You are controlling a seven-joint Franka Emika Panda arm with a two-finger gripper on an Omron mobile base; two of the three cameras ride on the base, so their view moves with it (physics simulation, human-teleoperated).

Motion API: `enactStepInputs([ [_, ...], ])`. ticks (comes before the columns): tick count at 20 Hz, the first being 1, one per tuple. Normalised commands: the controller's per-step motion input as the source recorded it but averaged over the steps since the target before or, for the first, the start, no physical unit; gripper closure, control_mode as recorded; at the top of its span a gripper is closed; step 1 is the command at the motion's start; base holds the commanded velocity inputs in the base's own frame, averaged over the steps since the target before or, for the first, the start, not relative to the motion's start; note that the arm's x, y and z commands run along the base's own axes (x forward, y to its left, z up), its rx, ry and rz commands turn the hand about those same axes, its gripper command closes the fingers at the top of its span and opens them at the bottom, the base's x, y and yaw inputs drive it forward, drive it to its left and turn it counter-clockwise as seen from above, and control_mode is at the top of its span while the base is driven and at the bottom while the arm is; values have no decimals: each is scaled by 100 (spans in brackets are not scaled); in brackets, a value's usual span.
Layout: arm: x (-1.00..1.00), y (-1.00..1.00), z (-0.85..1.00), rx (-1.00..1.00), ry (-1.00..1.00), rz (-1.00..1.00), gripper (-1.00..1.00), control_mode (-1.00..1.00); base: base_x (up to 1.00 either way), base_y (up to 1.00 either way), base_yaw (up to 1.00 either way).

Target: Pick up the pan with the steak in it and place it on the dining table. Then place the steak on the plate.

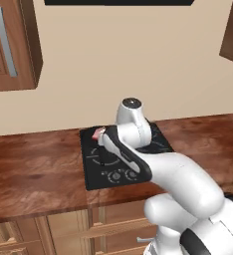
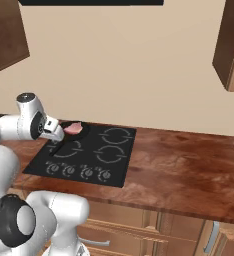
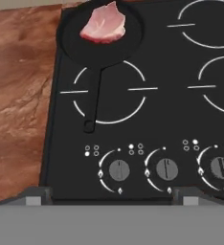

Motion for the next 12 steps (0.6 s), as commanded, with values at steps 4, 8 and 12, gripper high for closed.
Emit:
enactStepInputs([
  [4,49,41,-53,2,0,-5,-100,-100,0,0,0],
  [8,35,25,-47,-4,-2,-3,-100,-100,0,0,0],
  [12,29,7,-36,-10,-3,-1,-100,-100,0,0,0],
])
